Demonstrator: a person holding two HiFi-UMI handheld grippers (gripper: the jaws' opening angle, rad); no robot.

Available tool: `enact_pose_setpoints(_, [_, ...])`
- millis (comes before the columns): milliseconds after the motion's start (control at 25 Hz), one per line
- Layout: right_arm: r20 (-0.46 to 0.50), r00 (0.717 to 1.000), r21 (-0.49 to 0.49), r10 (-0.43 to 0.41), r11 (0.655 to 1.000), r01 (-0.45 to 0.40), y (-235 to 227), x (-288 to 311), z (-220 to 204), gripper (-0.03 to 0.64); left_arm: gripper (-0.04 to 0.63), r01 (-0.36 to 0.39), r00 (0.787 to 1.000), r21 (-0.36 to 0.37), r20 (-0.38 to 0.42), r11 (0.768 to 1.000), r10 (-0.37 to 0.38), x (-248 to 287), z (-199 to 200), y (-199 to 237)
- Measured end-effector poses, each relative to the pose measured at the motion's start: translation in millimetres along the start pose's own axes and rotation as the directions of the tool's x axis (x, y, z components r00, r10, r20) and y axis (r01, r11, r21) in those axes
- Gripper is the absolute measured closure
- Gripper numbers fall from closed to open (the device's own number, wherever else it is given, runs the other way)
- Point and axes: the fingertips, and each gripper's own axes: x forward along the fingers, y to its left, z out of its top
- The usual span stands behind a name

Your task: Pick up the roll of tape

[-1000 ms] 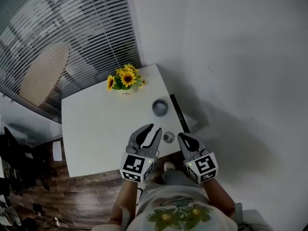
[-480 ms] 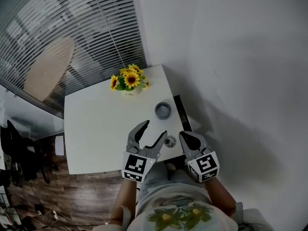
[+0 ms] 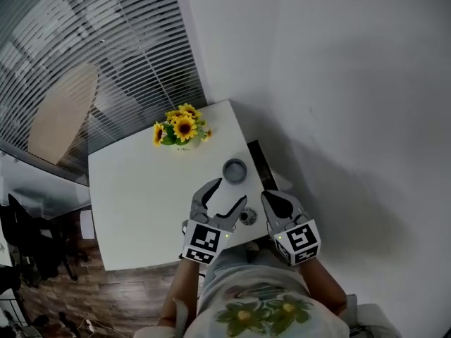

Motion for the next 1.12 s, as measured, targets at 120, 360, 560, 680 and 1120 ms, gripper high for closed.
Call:
enact_pose_setpoints(120, [0.001,1.0,0.014,-0.025,1.0,0.025,-11.3,7.1,1.1,0.617,0.295,0.04,0.999,0.026,-0.036,0.999,-0.039,16.6,-6.8,1.2])
enact_pose_setpoints(360, [-0.023,0.997,0.044,-0.072,0.996,0.073,-29.0,15.4,1.1,0.617,0.295,0.113,0.987,0.025,-0.119,0.993,-0.109,46.9,-30.8,1.0])
enact_pose_setpoints(560, [-0.045,0.995,0.06,-0.093,0.994,0.095,-44.3,26.6,-6.7,0.617,0.295,0.159,0.971,0.023,-0.183,0.987,-0.153,71.5,-54.1,-1.1])
enact_pose_setpoints(680, [-0.055,0.993,0.068,-0.101,0.992,0.105,-50.8,31.7,-8.0,0.617,0.295,0.185,0.961,0.029,-0.212,0.982,-0.175,81.8,-62.5,-2.4])
enact_pose_setpoints(1120, [-0.077,0.988,0.094,-0.132,0.986,0.139,-62.8,39.2,-10.7,0.617,0.295,0.232,0.929,0.034,-0.303,0.972,-0.211,104.9,-92.5,-1.3])
